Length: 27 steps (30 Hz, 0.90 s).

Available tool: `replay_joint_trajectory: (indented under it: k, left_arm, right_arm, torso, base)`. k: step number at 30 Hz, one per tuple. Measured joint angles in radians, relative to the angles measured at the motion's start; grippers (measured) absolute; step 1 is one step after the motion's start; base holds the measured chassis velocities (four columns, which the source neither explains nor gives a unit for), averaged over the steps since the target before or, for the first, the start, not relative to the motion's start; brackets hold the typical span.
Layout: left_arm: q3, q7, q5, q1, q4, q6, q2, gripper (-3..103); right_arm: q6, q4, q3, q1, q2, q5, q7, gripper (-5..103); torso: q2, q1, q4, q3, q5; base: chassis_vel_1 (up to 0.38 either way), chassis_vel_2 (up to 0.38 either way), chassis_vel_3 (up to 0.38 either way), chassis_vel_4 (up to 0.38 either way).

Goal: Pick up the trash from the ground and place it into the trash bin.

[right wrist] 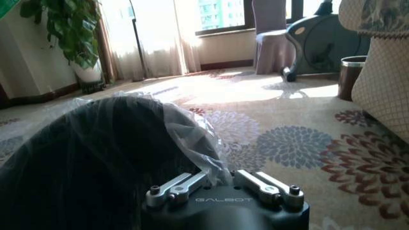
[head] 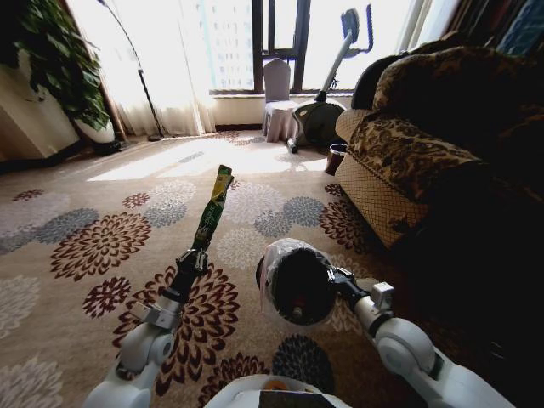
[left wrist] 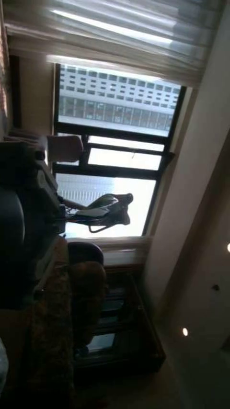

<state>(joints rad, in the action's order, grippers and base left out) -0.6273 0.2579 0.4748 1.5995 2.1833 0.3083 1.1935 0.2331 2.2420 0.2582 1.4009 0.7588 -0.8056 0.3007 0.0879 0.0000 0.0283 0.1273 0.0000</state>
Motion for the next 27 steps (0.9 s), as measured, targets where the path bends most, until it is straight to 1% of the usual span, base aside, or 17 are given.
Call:
replay_joint_trajectory:
  k: [1,7,14,17,19,20,23,25,27]
  left_arm:
    - [0.008,-0.002,-0.008,0.013,0.026,-0.010,0.004,0]
    - [0.025,-0.002,-0.037,0.029,0.063,-0.024,0.017,0]
    - [0.020,-0.004,-0.033,0.046,0.092,-0.030,0.009,0]
    - [0.025,-0.005,-0.019,0.060,0.123,-0.044,0.003,0]
    - [0.042,0.002,-0.001,0.099,0.168,-0.068,-0.021,0]
    - [0.047,0.007,0.000,0.124,0.188,-0.072,-0.046,0]
    - [0.042,0.016,-0.013,0.140,0.198,-0.066,-0.065,0]
    - [0.031,0.018,-0.021,0.148,0.206,-0.061,-0.068,0]
    - [0.024,0.017,-0.022,0.153,0.214,-0.059,-0.064,0]
  right_arm:
    - [0.000,0.000,0.000,0.000,0.000,0.000,0.000,0]
    - [0.000,0.000,0.000,0.000,0.000,0.000,0.000,0]
    - [0.000,0.000,0.000,0.000,0.000,0.000,0.000,0]
    - [0.000,0.000,0.000,0.000,0.000,0.000,0.000,0]
    - [0.000,0.000,0.000,0.000,0.000,0.000,0.000,0]
    - [0.000,0.000,0.000,0.000,0.000,0.000,0.000,0]
    - [0.000,-0.002,0.000,-0.004,0.001,0.001,0.000,0]
    - [0.000,-0.009,-0.001,-0.019,0.005,0.004,0.001,0]
    - [0.000,-0.013,-0.002,-0.029,0.009,0.005,0.001,0]
  torso:
    - [0.000,0.000,0.0000,0.000,0.0001]
    - [0.000,0.000,0.0000,0.000,0.0000]
    - [0.000,0.000,0.0000,0.000,0.0000]
    - [0.000,0.000,0.0000,0.000,-0.0001]
    - [0.000,0.000,0.0000,0.000,0.0001]
    - [0.000,0.000,0.0000,0.000,0.0003]
    - [0.000,0.000,-0.0001,0.000,0.0000]
    - [0.000,0.000,0.0001,0.000,0.0000]
    - [0.000,0.000,-0.0003,0.000,-0.0003]
  base:
    - [0.000,0.000,0.000,0.000]
    - [0.000,0.000,0.000,0.000]
    - [0.000,0.000,0.000,0.000]
    - [0.000,0.000,0.000,0.000]
    - [0.000,0.000,0.000,0.000]
    - [0.000,0.000,0.000,0.000]
    - [0.000,0.000,0.000,0.000]
    - [0.000,0.000,0.000,0.000]
    - [0.000,0.000,0.000,0.000]
